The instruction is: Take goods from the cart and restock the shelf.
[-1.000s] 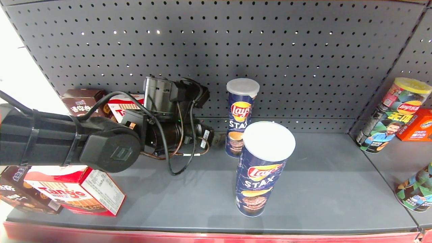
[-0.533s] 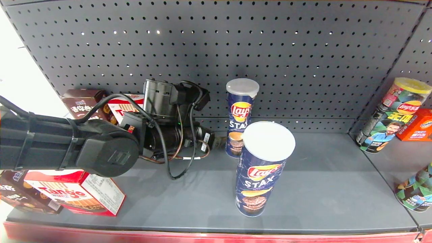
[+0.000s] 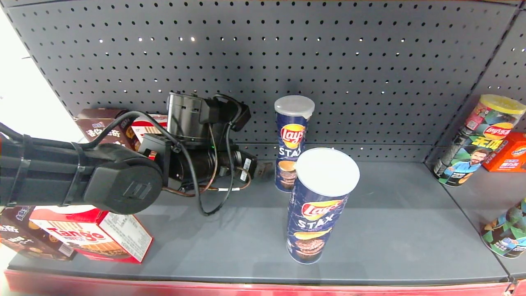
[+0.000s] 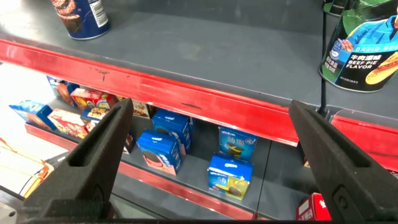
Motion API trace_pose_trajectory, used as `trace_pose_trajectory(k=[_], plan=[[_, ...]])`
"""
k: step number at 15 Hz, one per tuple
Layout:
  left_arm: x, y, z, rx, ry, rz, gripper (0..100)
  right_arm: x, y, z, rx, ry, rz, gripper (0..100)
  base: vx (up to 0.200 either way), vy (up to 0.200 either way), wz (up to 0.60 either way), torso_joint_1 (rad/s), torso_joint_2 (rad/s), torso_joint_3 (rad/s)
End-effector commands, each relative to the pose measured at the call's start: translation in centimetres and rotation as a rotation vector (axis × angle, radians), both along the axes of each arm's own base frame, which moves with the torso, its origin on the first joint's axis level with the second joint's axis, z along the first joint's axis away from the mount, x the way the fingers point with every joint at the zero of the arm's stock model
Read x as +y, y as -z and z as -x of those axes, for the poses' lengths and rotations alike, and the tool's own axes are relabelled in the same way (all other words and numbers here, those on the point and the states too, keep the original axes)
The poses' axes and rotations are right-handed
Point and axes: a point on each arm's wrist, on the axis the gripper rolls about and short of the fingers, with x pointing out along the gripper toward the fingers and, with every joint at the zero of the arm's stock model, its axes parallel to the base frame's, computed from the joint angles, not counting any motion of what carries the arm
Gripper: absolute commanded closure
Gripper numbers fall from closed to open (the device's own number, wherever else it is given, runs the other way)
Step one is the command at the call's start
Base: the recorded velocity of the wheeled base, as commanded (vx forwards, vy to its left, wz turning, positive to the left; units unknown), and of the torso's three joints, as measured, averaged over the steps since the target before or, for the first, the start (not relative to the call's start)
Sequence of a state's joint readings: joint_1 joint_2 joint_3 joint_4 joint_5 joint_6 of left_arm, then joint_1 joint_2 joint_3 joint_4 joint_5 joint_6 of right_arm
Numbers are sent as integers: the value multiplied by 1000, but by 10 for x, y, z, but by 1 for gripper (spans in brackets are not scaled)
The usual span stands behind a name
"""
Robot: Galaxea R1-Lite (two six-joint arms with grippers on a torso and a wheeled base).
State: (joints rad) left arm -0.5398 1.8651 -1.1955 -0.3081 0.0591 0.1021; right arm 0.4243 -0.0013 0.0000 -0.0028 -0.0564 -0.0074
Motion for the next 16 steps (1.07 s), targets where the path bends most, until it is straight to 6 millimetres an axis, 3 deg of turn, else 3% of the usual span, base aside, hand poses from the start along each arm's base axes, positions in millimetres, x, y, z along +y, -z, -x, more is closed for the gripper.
trace_pose_trajectory(k=[1, 9, 16], plan=[[-6, 4, -1, -1, 13, 3, 0, 0, 0, 0, 1, 0, 1, 0, 0, 0, 0, 0, 0, 0], [-13, 7, 3, 8, 36, 3, 0, 0, 0, 0, 1, 0, 1, 0, 0, 0, 0, 0, 0, 0], [-3, 15, 20, 40, 42, -21, 0, 0, 0, 0, 1, 0, 1, 0, 0, 0, 0, 0, 0, 0]])
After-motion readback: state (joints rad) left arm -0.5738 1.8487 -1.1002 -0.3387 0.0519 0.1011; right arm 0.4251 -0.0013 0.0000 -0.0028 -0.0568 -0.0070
